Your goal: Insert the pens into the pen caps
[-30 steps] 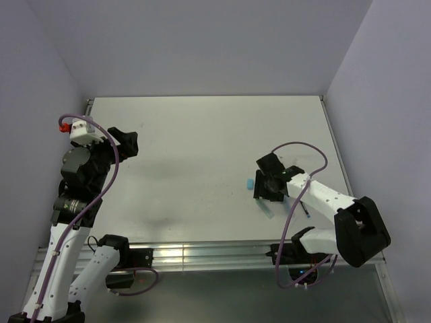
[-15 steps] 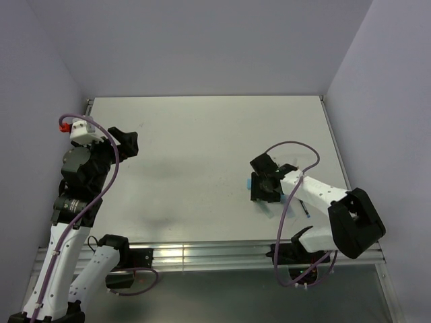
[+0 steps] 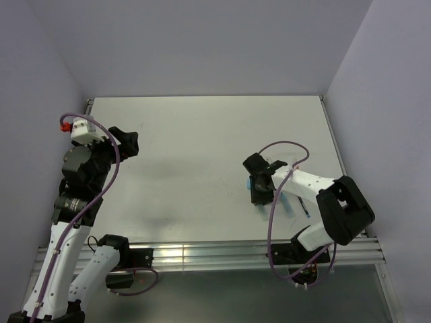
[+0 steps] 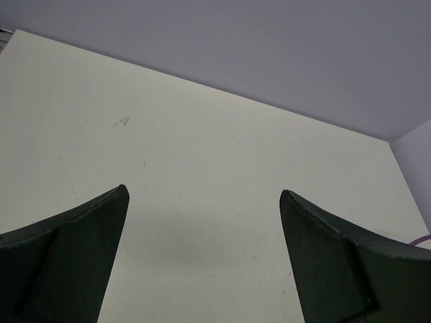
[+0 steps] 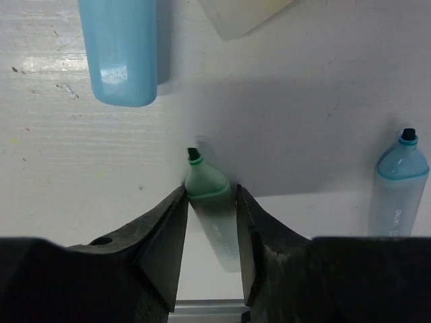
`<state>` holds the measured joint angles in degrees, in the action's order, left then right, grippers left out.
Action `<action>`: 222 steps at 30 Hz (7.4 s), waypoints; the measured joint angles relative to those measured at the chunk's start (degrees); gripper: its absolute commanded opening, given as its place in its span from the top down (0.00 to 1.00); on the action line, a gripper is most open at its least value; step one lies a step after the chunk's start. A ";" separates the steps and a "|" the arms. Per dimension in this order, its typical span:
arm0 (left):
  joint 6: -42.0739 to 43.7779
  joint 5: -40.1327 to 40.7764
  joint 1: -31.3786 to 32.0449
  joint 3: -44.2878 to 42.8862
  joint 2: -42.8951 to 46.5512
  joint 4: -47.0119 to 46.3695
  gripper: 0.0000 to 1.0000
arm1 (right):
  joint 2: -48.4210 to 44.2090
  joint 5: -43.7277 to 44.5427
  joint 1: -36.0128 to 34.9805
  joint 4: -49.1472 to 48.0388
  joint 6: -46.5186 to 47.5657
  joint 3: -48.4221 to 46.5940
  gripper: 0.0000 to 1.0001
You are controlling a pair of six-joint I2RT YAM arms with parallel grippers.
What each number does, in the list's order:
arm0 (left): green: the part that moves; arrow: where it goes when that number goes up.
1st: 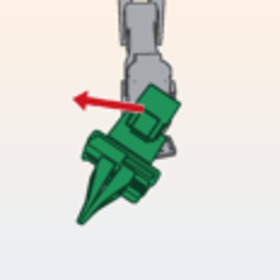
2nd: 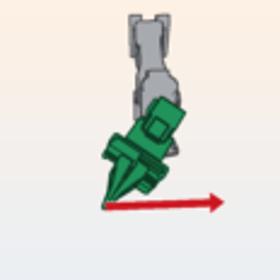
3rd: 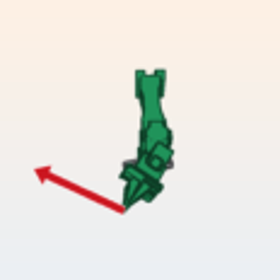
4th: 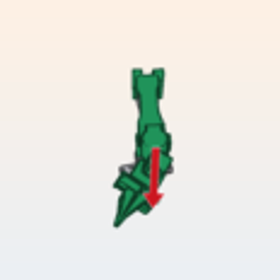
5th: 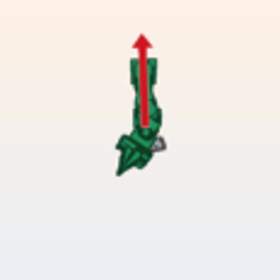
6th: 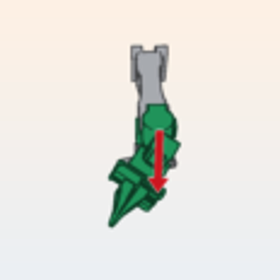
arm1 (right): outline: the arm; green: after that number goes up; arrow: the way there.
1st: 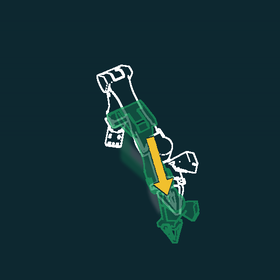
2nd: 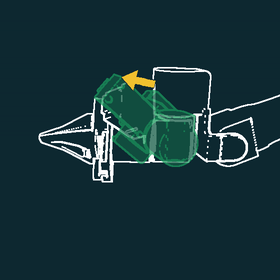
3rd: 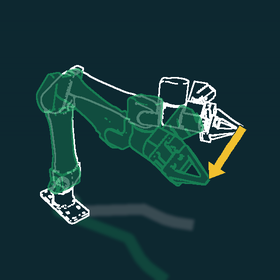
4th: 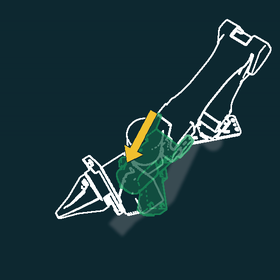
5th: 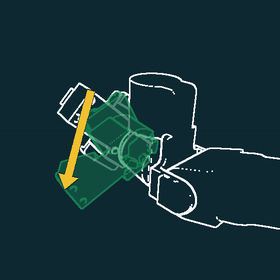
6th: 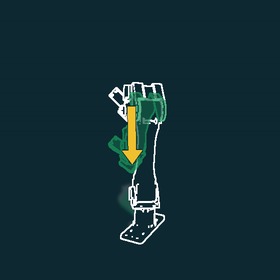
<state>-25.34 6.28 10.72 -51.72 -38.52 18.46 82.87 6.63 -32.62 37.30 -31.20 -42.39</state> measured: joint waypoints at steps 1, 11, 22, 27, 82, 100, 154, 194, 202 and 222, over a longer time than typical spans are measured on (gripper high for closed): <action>0.00 0.00 0.00 0.00 0.00 0.00 0.01 | 0.42 -0.11 -0.11 0.20 0.13 -0.39 0.64; -0.07 -0.72 0.02 0.00 -0.76 -0.09 0.02 | 1.27 -1.49 -0.42 0.81 -0.04 -1.51 1.00; -3.65 -11.54 0.24 1.44 -2.78 -3.72 0.07 | -13.46 -3.30 -1.07 4.17 -2.89 -11.19 1.00; -5.75 -22.16 0.24 2.16 -7.54 -8.11 0.17 | -13.88 -3.67 -2.27 0.46 -5.25 -23.21 1.00; -9.73 -38.75 9.53 -0.70 -22.51 -19.06 1.00 | 11.82 -5.40 -16.98 -7.85 -15.43 -58.07 0.79; -5.81 -29.92 9.73 -3.28 -23.43 -3.37 1.00 | -1.46 -0.24 -6.05 -5.53 -9.84 -45.57 0.38; -3.61 -24.35 9.73 -0.02 -15.76 2.05 1.00 | 18.95 10.64 25.49 -5.35 7.98 -24.37 0.55; -3.61 -24.37 9.73 0.00 -16.44 2.03 1.00 | 17.68 7.08 25.38 -7.72 6.84 -18.97 0.68; -3.61 -24.37 9.73 0.00 -16.46 2.03 1.00 | 15.89 5.88 23.58 -7.85 6.47 -18.95 0.68; -3.61 -24.37 9.73 0.00 -16.46 2.03 1.00 | 12.17 2.93 23.12 -8.02 6.84 -18.95 0.57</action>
<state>-28.95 -18.09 20.45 -51.72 -54.98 20.49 95.04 9.56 -9.50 29.28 -24.36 -61.34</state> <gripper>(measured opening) 0.202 0.413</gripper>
